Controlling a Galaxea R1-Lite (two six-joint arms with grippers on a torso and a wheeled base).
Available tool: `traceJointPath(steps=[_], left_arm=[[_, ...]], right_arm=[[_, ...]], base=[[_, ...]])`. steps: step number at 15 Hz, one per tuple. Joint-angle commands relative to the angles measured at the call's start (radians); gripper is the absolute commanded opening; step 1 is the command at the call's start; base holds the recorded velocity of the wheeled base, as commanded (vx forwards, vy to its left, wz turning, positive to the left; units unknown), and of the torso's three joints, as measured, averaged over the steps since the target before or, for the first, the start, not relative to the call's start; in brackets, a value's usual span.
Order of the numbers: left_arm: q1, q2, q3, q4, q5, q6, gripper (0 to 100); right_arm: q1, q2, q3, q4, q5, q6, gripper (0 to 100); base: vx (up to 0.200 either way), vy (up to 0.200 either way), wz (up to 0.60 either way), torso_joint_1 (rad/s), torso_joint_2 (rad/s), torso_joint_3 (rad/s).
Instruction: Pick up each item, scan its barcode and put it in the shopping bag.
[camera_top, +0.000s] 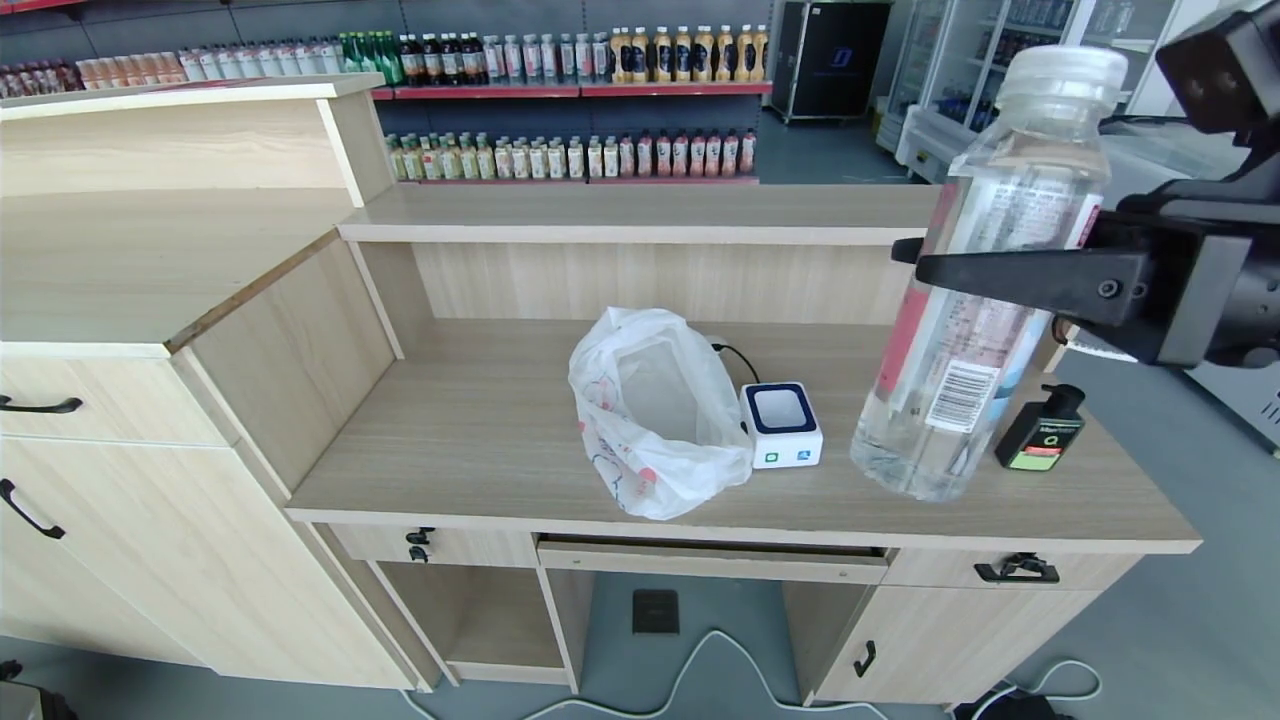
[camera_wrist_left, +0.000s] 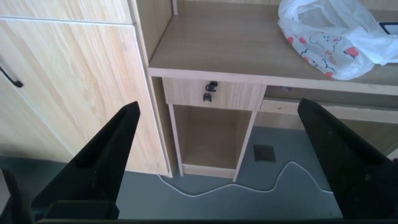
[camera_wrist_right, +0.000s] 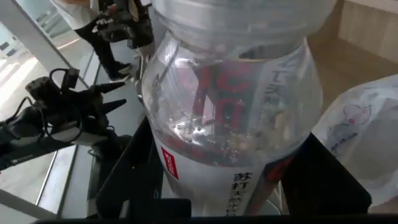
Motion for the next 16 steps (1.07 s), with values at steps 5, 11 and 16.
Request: traceJointPath(steps=[5, 11, 16], left_arm=[[0.001, 0.0, 0.0, 0.0, 0.001, -0.001, 100], [0.001, 0.0, 0.0, 0.0, 0.001, 0.001, 100], [0.001, 0.0, 0.0, 0.0, 0.001, -0.001, 100]], right_arm=[[-0.48, 0.019, 0.261, -0.09, -0.241, -0.345, 0], [-0.575, -0.018, 0.27, -0.11, -0.27, -0.38, 0], [-0.704, -0.052, 0.263, -0.019, -0.281, -0.524, 0]], base=[[0.0, 0.0, 0.0, 0.0, 0.0, 0.0], [0.0, 0.0, 0.0, 0.0, 0.0, 0.0], [0.0, 0.0, 0.0, 0.0, 0.0, 0.0]])
